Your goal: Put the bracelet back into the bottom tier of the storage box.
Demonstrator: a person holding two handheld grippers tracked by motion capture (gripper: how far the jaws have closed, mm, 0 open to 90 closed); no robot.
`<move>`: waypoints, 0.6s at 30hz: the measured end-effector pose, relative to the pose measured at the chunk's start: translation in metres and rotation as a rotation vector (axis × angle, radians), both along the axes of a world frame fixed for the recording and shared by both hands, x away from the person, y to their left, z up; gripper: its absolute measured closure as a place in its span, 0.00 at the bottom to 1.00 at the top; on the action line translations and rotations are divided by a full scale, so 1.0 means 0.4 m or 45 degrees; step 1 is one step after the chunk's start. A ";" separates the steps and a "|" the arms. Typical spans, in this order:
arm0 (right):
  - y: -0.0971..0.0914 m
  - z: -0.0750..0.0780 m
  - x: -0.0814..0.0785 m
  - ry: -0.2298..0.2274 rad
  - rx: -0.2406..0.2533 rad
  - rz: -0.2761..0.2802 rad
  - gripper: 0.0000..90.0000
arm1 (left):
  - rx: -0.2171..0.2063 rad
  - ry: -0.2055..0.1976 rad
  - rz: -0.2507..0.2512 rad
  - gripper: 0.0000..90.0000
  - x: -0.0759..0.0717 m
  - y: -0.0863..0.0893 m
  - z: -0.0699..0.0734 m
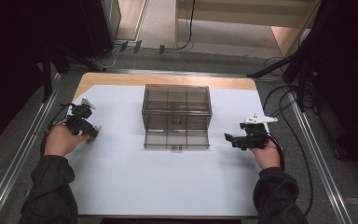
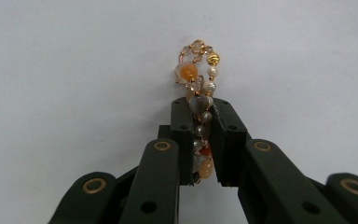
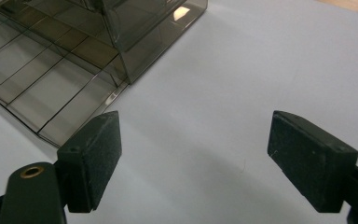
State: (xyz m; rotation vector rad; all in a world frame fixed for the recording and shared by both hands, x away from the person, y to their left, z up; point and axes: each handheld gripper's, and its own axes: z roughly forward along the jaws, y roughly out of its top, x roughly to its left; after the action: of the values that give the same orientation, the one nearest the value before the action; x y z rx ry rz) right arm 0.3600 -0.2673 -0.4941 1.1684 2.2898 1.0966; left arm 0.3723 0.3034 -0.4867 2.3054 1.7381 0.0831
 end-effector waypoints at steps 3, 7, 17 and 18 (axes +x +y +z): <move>0.001 -0.001 0.000 0.003 0.001 0.005 0.21 | -0.048 -0.014 -0.005 0.92 -0.003 0.002 0.009; 0.001 -0.001 0.000 0.004 0.001 0.007 0.21 | -0.088 -0.035 -0.012 0.92 -0.007 0.003 0.019; 0.004 -0.001 0.005 0.000 0.006 0.007 0.21 | -0.157 -0.131 -0.036 0.92 -0.025 -0.003 0.050; 0.004 -0.001 0.005 0.000 0.009 0.007 0.21 | -0.165 -0.144 -0.039 0.92 -0.027 -0.004 0.053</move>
State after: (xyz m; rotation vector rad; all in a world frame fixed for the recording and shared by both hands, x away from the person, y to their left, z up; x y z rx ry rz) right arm 0.3621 -0.2657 -0.4945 1.1655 2.2920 1.1072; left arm 0.3616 0.3019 -0.4654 2.1897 1.6044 0.0903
